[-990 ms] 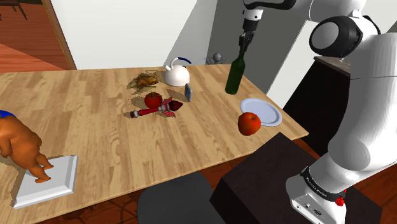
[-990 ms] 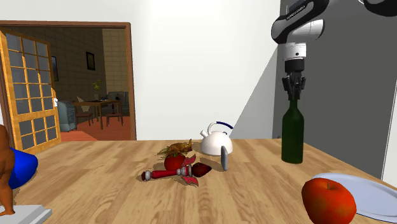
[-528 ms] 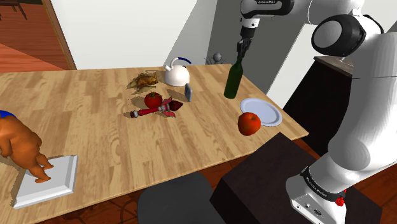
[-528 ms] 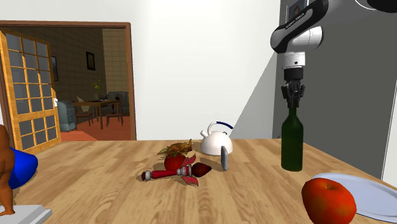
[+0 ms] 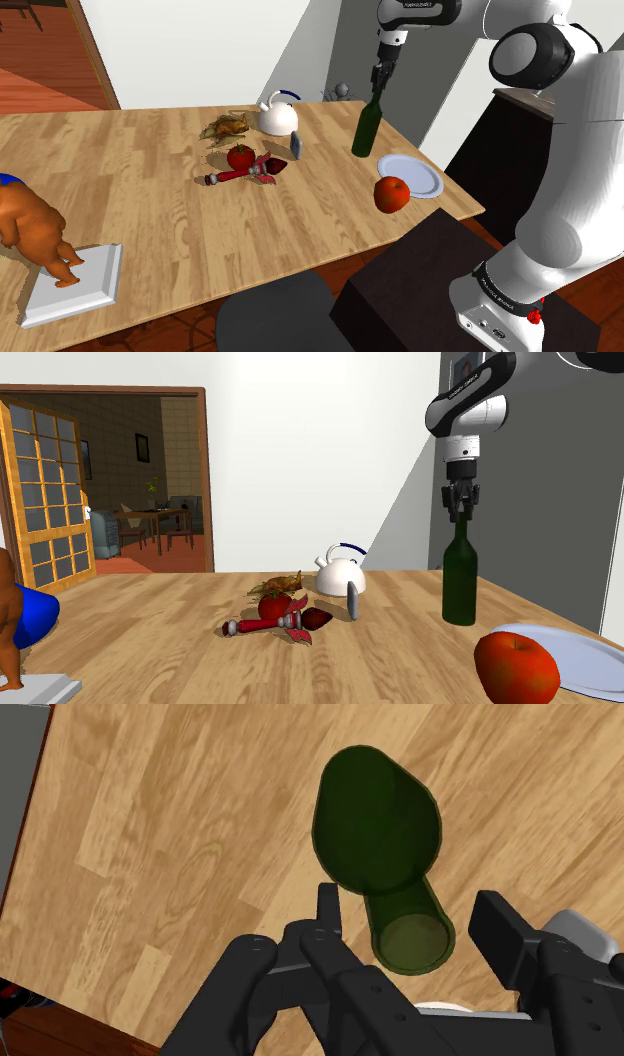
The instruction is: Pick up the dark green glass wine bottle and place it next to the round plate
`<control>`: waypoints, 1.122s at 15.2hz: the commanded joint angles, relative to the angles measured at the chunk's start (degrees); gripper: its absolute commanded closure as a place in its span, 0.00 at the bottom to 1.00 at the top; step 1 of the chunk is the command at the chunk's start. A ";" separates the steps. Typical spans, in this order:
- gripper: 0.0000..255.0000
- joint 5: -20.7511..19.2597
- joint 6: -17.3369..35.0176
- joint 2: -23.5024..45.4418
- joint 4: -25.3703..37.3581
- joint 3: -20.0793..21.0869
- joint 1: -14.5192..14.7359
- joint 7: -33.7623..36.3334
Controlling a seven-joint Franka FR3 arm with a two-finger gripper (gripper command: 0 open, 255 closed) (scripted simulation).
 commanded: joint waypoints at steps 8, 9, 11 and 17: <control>0.00 0.01 -6.52 1.16 7.71 0.02 0.41 -0.22; 0.00 -0.01 -8.44 1.77 10.24 0.02 0.54 -0.29; 0.00 0.00 -8.43 1.74 10.20 0.01 0.54 -0.29; 0.00 -0.01 -8.44 1.77 10.24 0.01 0.54 -0.30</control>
